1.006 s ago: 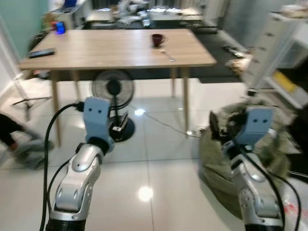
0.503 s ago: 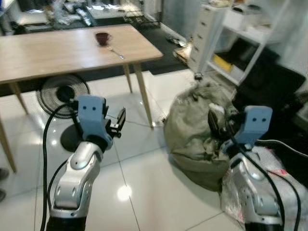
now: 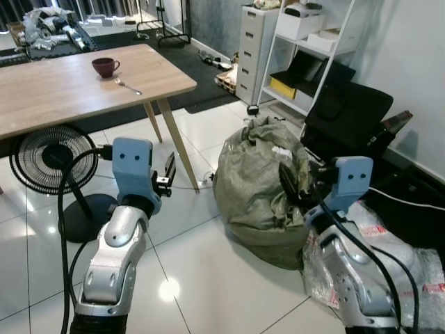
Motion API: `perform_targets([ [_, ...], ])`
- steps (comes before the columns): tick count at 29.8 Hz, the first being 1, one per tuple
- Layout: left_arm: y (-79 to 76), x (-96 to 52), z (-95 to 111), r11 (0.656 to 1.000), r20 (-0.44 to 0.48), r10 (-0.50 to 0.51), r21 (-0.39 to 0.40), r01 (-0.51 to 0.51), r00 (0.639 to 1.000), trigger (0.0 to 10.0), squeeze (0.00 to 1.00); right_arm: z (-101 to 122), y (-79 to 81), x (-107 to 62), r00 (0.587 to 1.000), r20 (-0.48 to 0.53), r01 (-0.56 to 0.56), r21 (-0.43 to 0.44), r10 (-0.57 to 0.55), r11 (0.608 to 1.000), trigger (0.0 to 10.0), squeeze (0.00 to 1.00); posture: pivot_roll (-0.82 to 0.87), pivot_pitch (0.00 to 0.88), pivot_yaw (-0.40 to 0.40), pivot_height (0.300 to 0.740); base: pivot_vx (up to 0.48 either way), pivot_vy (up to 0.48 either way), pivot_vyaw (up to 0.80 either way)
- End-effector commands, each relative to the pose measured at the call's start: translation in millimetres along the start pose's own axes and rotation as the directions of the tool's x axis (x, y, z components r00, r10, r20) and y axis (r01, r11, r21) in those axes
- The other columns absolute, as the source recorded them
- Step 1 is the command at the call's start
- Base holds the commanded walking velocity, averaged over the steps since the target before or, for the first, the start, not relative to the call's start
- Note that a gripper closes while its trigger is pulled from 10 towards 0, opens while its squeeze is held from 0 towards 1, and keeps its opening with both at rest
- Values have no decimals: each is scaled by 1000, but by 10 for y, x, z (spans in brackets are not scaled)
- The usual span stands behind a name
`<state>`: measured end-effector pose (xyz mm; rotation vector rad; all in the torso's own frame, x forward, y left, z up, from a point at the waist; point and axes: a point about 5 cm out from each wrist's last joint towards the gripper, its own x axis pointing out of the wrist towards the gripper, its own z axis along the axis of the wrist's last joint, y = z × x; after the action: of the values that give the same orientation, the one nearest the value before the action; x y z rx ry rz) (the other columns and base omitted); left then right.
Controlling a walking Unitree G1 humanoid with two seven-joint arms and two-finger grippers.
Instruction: Setting the table
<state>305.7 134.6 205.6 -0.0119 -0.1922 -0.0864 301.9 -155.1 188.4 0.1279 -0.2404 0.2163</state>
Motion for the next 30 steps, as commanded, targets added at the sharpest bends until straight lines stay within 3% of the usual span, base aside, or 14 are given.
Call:
perform_targets([
  [1, -3, -1, -56, 1000, -20, 5, 8, -5, 1000, 10000, 0, 35, 54, 4, 999, 11, -33, 15, 33, 999, 10000, 0, -59, 0, 76, 740, 480, 0, 0],
  [18, -15, -17, -58, 1000, -9, 23, 22, -23, 1000, 10000, 0, 15, 391, 49, 981, 5, -193, 62, 193, 979, 10000, 0, -32, 0, 66, 740, 480, 0, 0],
  [24, -6, -12, -59, 999, -10, 26, 24, -26, 1000, 10000, 0, 8, 438, 47, 977, -2, -211, 37, 211, 977, 10000, 0, -37, 0, 67, 740, 480, 0, 752],
  [30, -32, -2, -63, 999, -10, 28, 17, -28, 1000, 10000, 0, 3, 384, 59, 983, -11, -184, 31, 184, 982, 10000, 0, -34, 0, 61, 740, 480, 0, 667],
])
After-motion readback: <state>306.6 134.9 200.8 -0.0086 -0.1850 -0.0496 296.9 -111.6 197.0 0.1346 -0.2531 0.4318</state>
